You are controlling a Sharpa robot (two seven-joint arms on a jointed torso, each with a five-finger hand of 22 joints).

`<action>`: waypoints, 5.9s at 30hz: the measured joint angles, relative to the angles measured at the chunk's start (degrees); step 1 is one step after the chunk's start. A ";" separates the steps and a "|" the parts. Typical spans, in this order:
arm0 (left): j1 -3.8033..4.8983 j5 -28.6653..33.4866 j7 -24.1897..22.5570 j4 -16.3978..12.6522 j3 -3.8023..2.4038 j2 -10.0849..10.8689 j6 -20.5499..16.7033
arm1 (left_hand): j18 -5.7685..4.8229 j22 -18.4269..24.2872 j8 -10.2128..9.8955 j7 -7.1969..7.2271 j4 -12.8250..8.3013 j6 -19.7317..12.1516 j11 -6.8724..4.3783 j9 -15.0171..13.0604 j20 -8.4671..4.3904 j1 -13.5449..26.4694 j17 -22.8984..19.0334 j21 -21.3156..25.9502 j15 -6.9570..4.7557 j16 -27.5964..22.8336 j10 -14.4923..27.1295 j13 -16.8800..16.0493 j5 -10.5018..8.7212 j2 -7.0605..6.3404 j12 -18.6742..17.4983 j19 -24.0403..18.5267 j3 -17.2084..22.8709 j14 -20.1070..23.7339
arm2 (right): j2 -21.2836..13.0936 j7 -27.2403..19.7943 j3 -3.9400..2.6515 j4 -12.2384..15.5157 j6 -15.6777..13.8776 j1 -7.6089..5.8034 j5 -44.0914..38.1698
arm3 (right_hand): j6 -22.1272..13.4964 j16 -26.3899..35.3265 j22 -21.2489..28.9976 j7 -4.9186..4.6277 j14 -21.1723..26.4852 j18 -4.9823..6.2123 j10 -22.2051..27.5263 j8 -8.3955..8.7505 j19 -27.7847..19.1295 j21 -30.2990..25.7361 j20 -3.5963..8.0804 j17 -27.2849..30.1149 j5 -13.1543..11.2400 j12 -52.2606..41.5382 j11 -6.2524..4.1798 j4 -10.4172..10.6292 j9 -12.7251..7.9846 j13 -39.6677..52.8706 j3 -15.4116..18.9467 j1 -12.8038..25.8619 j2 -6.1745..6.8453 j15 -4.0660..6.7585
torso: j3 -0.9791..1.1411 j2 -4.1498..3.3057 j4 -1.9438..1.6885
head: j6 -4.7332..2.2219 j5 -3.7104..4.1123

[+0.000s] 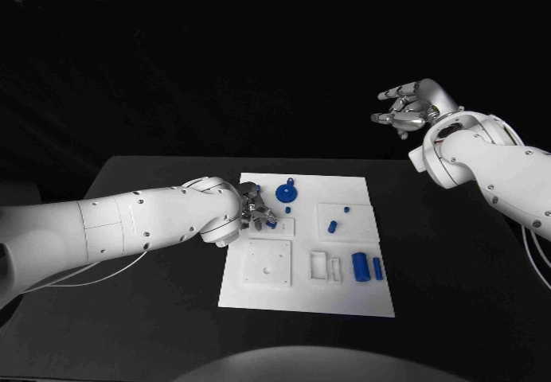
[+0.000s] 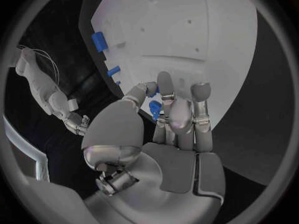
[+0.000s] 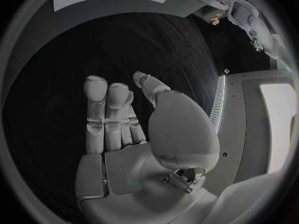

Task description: Assemble the parts on the task board

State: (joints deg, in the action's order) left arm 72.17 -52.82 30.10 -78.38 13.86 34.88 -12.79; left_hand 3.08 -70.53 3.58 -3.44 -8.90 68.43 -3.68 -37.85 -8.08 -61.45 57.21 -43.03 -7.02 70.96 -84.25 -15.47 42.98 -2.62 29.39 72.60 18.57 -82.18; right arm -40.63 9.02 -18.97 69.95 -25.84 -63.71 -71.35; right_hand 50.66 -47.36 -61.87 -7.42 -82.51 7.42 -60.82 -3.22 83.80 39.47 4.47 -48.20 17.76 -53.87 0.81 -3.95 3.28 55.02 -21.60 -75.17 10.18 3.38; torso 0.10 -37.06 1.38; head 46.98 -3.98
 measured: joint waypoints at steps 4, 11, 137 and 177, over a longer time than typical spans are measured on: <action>0.00 -0.02 0.04 0.06 -0.02 -0.08 0.29 | 0.00 -0.16 -0.09 0.00 0.00 0.00 0.00 0.00 0.00 0.00 0.00 0.27 0.00 0.00 0.00 0.00 -0.01 0.00 0.00 0.00 0.00 0.00 | 0.08 0.06 0.00 -0.05 0.06 0.00 -0.02 | 0.00 0.00 0.00 0.01 0.00 0.00 0.00 0.00 0.00 0.00 0.00 0.00 0.00 0.00 0.00 0.00 0.00 0.00 0.00 0.00 0.00 0.00 | 0.00 0.00 -0.01 | -0.03 0.02; -0.02 -0.04 0.15 0.25 -0.05 -0.27 0.72 | -0.01 -0.29 -0.25 0.00 0.00 0.00 0.01 -0.01 0.00 -0.07 0.05 0.52 0.01 0.00 -0.01 0.05 -0.01 0.07 0.00 0.00 0.00 0.00 | 0.19 0.27 0.00 -0.13 0.30 0.00 -0.05 | -0.08 0.00 0.14 0.09 0.00 -0.01 0.00 -0.04 0.00 0.00 0.00 0.01 0.00 0.00 0.00 0.00 0.00 -0.05 0.00 0.24 -0.24 0.00 | 0.01 -0.02 -0.03 | -0.08 0.14; 2.42 4.53 2.04 3.46 -0.08 -2.94 8.77 | -0.01 -4.38 -0.07 -0.03 -1.11 0.02 -0.10 -4.14 0.40 2.55 5.72 4.22 0.18 6.44 -0.32 -1.98 -9.54 4.03 7.06 1.65 0.61 -1.44 | 1.77 1.25 0.00 -1.82 2.10 0.83 -0.16 | -0.29 0.66 1.05 0.09 -0.20 -0.37 -0.01 -0.04 0.01 -0.60 0.00 -0.02 1.60 0.00 0.02 -0.01 -0.02 -0.40 -0.01 0.23 -0.23 0.20 | 0.05 -0.08 -0.07 | 0.70 0.01; 2.42 3.04 2.91 4.18 -0.06 -3.17 9.86 | -0.01 -4.41 -0.07 -0.03 -2.25 0.02 -0.10 -4.14 0.40 3.50 5.44 4.22 0.21 6.44 -0.32 -1.40 -11.88 4.98 7.28 1.64 1.25 -1.42 | 1.89 1.48 0.00 -1.88 2.20 0.84 -0.29 | -0.27 0.66 1.17 0.11 -0.20 -0.41 -0.01 -0.04 0.16 -0.60 0.14 -0.10 2.22 0.00 0.01 -0.17 -0.02 -0.49 -0.16 0.46 0.00 0.20 | -0.03 -0.11 -0.08 | 0.96 0.09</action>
State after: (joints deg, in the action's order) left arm 74.60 -49.77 33.01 -74.20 13.80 31.71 -2.93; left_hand 3.07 -74.93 3.51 -3.47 -11.14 68.45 -3.78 -41.99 -7.68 -57.96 62.65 -38.81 -6.81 77.40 -84.56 -16.87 31.10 2.36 36.66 74.24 19.83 -83.60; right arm -38.74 10.50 -18.97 68.08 -23.64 -62.88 -71.64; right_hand 50.38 -46.70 -60.70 -7.31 -82.71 7.02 -60.84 -3.27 83.96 38.88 4.61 -48.31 19.97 -53.87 0.83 -4.11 3.26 54.53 -21.77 -74.71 10.18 3.58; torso 0.07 -37.17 1.31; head 47.93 -3.89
